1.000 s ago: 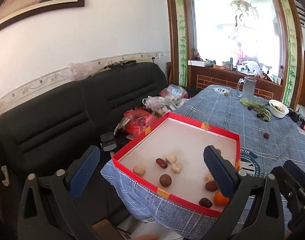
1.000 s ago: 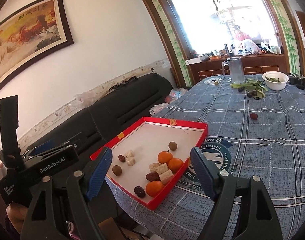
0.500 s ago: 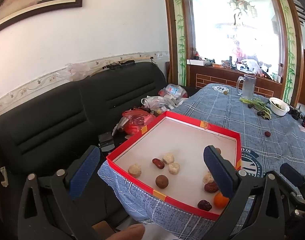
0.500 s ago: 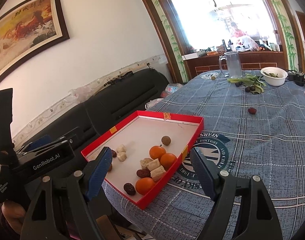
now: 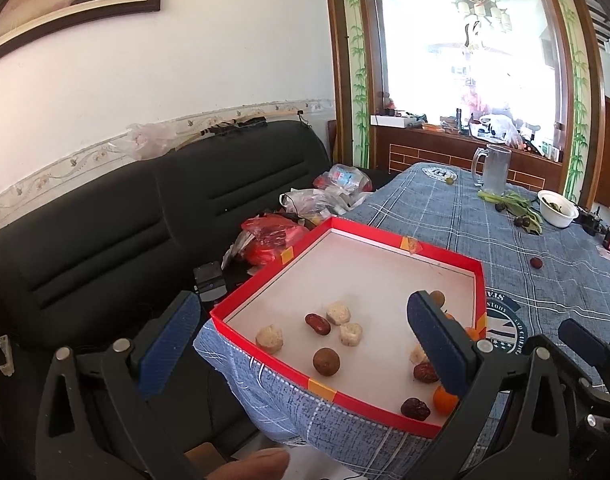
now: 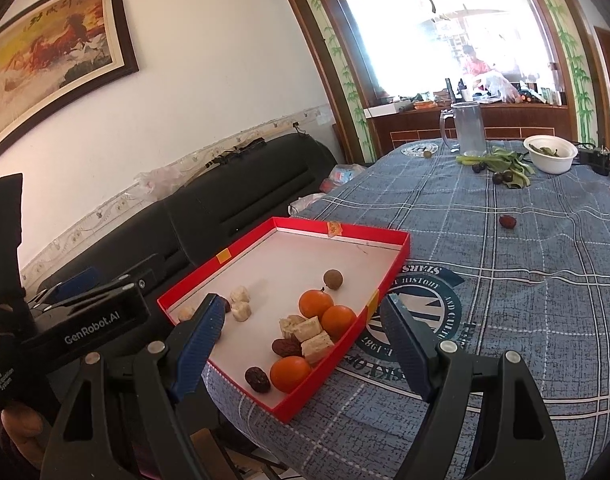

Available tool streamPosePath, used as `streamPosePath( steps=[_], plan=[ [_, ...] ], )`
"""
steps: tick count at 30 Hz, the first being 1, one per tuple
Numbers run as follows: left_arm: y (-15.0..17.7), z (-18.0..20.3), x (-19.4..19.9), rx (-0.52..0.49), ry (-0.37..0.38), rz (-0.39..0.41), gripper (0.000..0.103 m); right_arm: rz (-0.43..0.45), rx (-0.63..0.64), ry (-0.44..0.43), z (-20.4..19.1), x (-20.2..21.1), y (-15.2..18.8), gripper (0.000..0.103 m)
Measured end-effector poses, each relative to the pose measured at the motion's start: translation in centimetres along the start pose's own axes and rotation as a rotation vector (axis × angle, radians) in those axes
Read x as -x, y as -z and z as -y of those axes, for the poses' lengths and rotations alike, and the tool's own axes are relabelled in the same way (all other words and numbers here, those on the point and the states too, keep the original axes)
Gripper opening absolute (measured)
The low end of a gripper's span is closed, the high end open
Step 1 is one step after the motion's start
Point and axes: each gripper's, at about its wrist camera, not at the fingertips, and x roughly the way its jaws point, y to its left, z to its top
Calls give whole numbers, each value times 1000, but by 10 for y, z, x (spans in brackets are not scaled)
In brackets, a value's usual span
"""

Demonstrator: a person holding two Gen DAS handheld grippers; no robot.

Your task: Organize fruits

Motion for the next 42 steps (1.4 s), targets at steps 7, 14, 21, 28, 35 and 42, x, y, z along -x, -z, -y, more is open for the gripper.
streamPosePath(
  steps=[7,14,21,28,35,42],
  plan=[
    [0,-6,-1,10,-3,18,103,-1,27,8,-9,-4,0,80],
    [0,-13,-2,16,-5,34,103,7,39,18,-15,-6,-2,80],
    [0,-19,-2,21,1,36,103,2,56,24,-22,-11,-3,80],
    [0,-24,-5,31,4,30,103,2,65,30,-27,-13,-3,80],
    [1,-28,-7,39,13,26,103,-11,75,31,-31,-18,-1,80],
    [2,-29,-8,40,16,24,103,-18,74,31,-32,-20,-1,80]
  ],
)
